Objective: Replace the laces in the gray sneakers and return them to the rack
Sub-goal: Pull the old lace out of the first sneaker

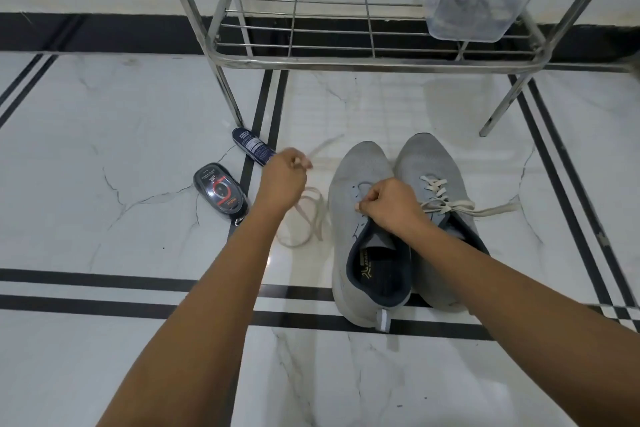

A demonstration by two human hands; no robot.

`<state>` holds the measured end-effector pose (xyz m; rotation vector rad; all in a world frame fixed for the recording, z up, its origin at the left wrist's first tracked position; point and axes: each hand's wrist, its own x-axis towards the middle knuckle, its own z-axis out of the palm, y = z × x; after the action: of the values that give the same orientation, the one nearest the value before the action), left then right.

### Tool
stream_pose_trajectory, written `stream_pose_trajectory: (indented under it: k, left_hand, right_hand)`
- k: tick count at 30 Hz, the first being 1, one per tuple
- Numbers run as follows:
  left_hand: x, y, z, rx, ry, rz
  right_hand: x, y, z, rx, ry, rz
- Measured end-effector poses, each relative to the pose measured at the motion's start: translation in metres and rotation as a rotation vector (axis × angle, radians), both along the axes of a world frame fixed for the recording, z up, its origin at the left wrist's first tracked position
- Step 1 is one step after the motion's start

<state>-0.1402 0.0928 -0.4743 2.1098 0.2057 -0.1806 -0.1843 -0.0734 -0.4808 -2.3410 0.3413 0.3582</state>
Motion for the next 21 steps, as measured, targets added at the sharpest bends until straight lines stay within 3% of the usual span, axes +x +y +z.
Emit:
stream_pose_trajectory:
  k: [4,7,11,14,17,21]
  left_hand:
    - [-0.007,0.007,-0.034,0.498,0.184,-0.312]
    - [-0.021,0.004,-0.049,0.634,0.232,-0.308]
    - [-0.03,0.003,-0.063,0.614,0.163,-0.235]
    - [-0.032,0.006,-0.059,0.526,0.215,-0.252]
    - [-0.026,0.002,-0.033,0.349,0.277,-0.243]
    - [-0.012,-0.053,0.034,0.165,0.194,-0.312]
  right_hand:
    - [-0.001,0.007,0.005,-0.138,-0.018,0.072]
    - [-0.001,0.013,0.012,-0.191,-0.077,0.104]
    - [-0.004,0.013,0.027,-0.158,-0.063,0.086]
    - [-0.01,-0.001,0.042,-0.115,-0.063,0.059]
    - [-0.017,-0.026,0.061,-0.07,-0.065,0.02]
    - [-0.031,-0.082,0.081,0.084,-0.003,-0.129]
